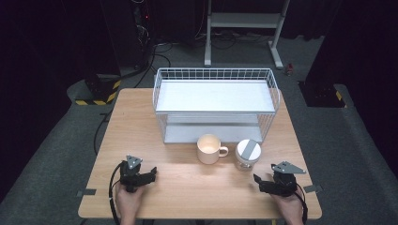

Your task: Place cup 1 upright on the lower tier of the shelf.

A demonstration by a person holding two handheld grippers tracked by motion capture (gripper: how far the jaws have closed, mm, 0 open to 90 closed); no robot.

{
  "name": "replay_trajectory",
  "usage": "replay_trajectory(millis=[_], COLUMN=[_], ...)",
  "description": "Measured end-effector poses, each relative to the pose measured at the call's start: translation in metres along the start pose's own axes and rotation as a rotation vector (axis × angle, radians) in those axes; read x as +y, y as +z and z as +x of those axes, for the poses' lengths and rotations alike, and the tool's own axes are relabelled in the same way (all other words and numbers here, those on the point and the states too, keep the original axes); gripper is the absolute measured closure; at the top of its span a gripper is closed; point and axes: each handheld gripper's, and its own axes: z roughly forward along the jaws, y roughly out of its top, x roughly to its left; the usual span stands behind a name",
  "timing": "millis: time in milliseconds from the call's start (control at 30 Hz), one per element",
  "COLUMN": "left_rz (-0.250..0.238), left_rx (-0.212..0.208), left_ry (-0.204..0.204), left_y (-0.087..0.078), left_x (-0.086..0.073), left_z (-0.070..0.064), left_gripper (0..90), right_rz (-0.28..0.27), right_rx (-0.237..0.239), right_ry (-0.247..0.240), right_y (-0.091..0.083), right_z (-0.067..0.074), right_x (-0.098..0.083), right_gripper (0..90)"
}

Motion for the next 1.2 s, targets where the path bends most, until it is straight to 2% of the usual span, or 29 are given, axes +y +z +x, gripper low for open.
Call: replay_trajectory(millis=[300, 433, 567, 933, 1033, 1100, 1200], left_rz=[-0.001, -0.001, -0.001, -0.001, -0.001, 0.000, 0.001], left_rx=[0.001, 0.001, 0.001, 0.001, 0.001, 0.001, 0.001], left_ry=[-0.001, -0.002, -0.001, -0.002, -0.002, -0.001, -0.001], left_y=[0.000, 0.000, 0.000, 0.000, 0.000, 0.000, 0.000], left_x=[0.000, 0.000, 0.000, 0.000, 0.000, 0.000, 0.000], left_z=[0.000, 0.000, 0.000, 0.000, 0.000, 0.000, 0.000], left_gripper=[15.7, 15.7, 15.8, 15.8, 15.8, 15.8, 15.8], right_rz=[-0.020, -0.028, -0.034, -0.044, -0.058, -0.068, -0.082], right_rx=[0.039, 0.043, 0.035, 0.015, 0.009, 0.013, 0.016], right_ry=[-0.020, -0.036, -0.051, -0.036, -0.043, -0.031, -0.049], right_y=[0.010, 0.015, 0.021, 0.034, 0.036, 0.036, 0.038], right_z=[0.013, 0.019, 0.023, 0.026, 0.026, 0.026, 0.028], right_x=[0.014, 0.023, 0.031, 0.041, 0.044, 0.046, 0.046], right_gripper=[13.5, 13.0, 12.9, 12.8, 13.6, 14.4, 17.5])
